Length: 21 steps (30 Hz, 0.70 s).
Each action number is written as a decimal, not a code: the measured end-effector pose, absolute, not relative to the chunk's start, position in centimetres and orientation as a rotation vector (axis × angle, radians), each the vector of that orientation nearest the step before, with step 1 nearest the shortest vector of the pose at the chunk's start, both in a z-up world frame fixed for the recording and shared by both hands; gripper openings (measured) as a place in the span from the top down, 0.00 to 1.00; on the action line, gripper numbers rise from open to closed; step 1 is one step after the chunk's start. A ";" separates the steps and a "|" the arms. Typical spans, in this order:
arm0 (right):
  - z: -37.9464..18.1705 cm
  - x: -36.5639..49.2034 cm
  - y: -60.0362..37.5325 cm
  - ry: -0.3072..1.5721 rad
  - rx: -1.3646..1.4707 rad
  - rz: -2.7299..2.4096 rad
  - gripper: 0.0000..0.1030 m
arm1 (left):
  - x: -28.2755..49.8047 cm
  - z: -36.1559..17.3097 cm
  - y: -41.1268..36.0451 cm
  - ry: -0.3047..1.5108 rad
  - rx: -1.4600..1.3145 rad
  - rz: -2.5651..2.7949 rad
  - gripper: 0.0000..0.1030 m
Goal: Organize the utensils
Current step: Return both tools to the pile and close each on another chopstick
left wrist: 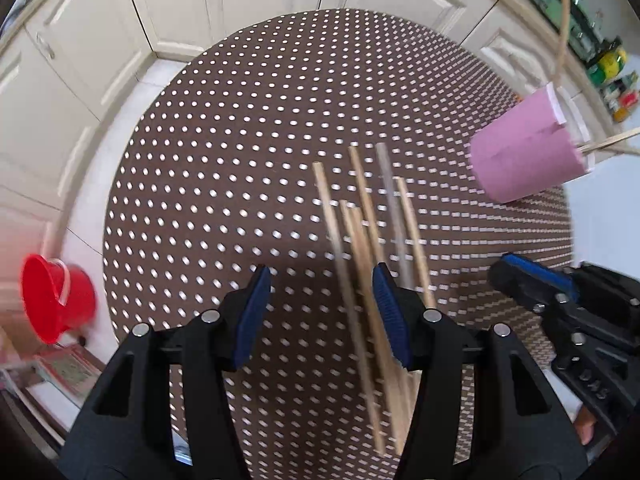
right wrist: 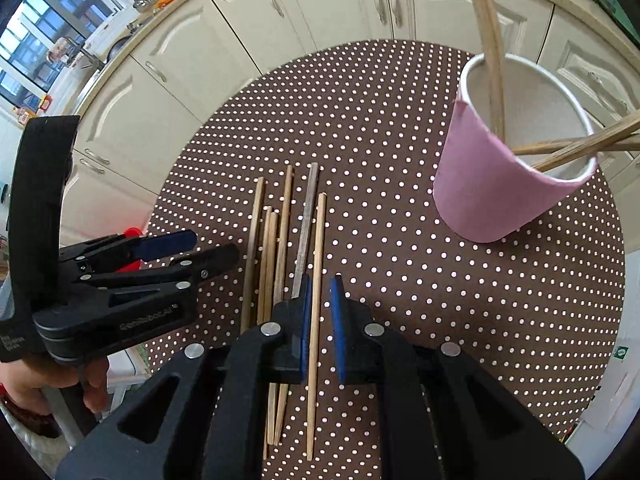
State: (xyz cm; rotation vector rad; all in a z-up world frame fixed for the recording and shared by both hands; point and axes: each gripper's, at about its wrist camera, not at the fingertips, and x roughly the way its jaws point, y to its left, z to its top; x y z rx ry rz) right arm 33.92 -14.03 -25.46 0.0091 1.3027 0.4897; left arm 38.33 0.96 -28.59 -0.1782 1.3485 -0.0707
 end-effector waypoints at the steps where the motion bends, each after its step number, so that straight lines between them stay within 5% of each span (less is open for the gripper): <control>1: -25.7 34.1 -14.0 1.310 0.011 0.489 0.92 | 38.6 -29.1 1.0 1.359 -0.179 -0.072 0.49; 13: -27.8 35.2 -13.1 1.362 0.007 0.479 0.92 | 41.4 -31.6 0.1 1.418 -0.108 -0.047 0.50; 16: -28.2 35.6 -12.4 1.369 -0.008 0.469 0.86 | 42.3 -31.5 0.4 1.421 -0.088 -0.019 0.67; 21: -28.9 36.4 -11.5 1.373 -0.035 0.463 0.83 | 42.6 -31.5 1.4 1.419 -0.099 -0.033 0.79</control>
